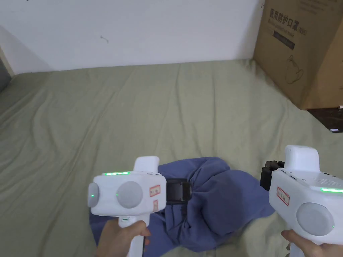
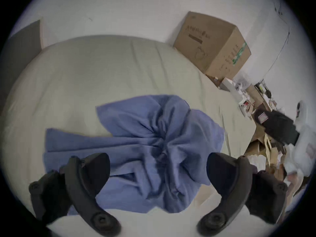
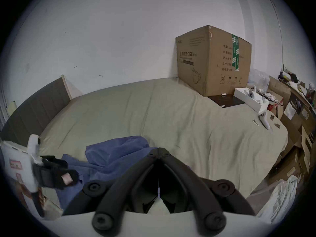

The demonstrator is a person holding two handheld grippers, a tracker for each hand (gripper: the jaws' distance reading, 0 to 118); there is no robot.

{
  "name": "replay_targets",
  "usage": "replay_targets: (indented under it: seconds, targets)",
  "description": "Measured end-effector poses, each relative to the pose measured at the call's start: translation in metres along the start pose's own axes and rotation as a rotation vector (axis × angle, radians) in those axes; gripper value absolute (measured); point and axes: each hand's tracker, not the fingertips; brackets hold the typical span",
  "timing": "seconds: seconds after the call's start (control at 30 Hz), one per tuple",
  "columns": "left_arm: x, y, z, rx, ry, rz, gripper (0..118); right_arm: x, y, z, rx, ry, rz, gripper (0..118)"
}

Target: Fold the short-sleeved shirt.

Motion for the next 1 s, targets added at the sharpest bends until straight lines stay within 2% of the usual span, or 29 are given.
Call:
replay_targets:
  seconds: [0.03, 0.1, 0.13, 0.23, 0.33, 0.5, 0.53, 0.6, 0.63, 0.67, 0.73, 0.87, 0.9, 0.93, 0.97, 1.0]
  targets:
    - [0.001, -0.002, 0.018, 0.018, 0.022, 0.020, 77, -0.003, 0.000, 0.001, 0.001, 0.012, -0.001, 0]
    - [-0.016, -0.012, 0.037, 0.043, 0.070, 0.052, 18, -0.009, -0.005, -0.005, 0.000, 0.034, 0.002, 0]
    - [-0.023, -0.019, 0.041, 0.031, 0.086, 0.050, 1, -0.014, -0.007, -0.005, -0.005, 0.046, 0.008, 0]
    - [-0.039, -0.052, 0.050, -0.021, 0.178, 0.075, 0, -0.030, -0.014, -0.005, -0.027, 0.074, 0.027, 0]
    - [-0.079, -0.079, 0.031, -0.067, 0.162, 0.156, 0, -0.042, -0.022, -0.009, -0.053, 0.106, 0.044, 0]
    - [-0.101, -0.076, 0.033, -0.029, 0.216, 0.182, 2, -0.052, -0.028, -0.030, -0.076, 0.111, 0.081, 0]
    - [-0.104, -0.070, 0.033, -0.024, 0.221, 0.183, 12, -0.053, -0.027, -0.033, -0.079, 0.112, 0.081, 0]
    - [-0.124, -0.049, 0.025, -0.010, 0.245, 0.185, 74, -0.055, -0.021, -0.036, -0.087, 0.111, 0.075, 0]
    - [-0.130, -0.040, 0.020, -0.013, 0.251, 0.185, 100, -0.055, -0.019, -0.039, -0.089, 0.109, 0.071, 0]
    - [-0.136, -0.029, 0.014, -0.010, 0.262, 0.184, 114, -0.056, -0.017, -0.045, -0.095, 0.107, 0.068, 0]
    - [-0.152, -0.010, -0.002, 0.023, 0.287, 0.186, 111, -0.057, -0.015, -0.051, -0.104, 0.101, 0.065, 0]
    - [-0.177, 0.017, -0.047, -0.047, 0.338, 0.198, 108, -0.056, -0.015, -0.069, -0.132, 0.093, 0.056, 0]
    - [-0.183, 0.018, -0.058, -0.064, 0.350, 0.208, 102, -0.056, -0.015, -0.073, -0.141, 0.091, 0.054, 0]
    - [-0.189, 0.019, -0.068, -0.081, 0.352, 0.221, 91, -0.055, -0.016, -0.076, -0.148, 0.090, 0.054, 0]
    - [-0.198, 0.015, -0.080, -0.106, 0.354, 0.240, 85, -0.055, -0.017, -0.080, -0.157, 0.087, 0.057, 0]
    - [-0.198, 0.012, -0.084, -0.125, 0.416, 0.223, 83, -0.054, -0.018, -0.082, -0.165, 0.084, 0.061, 0]
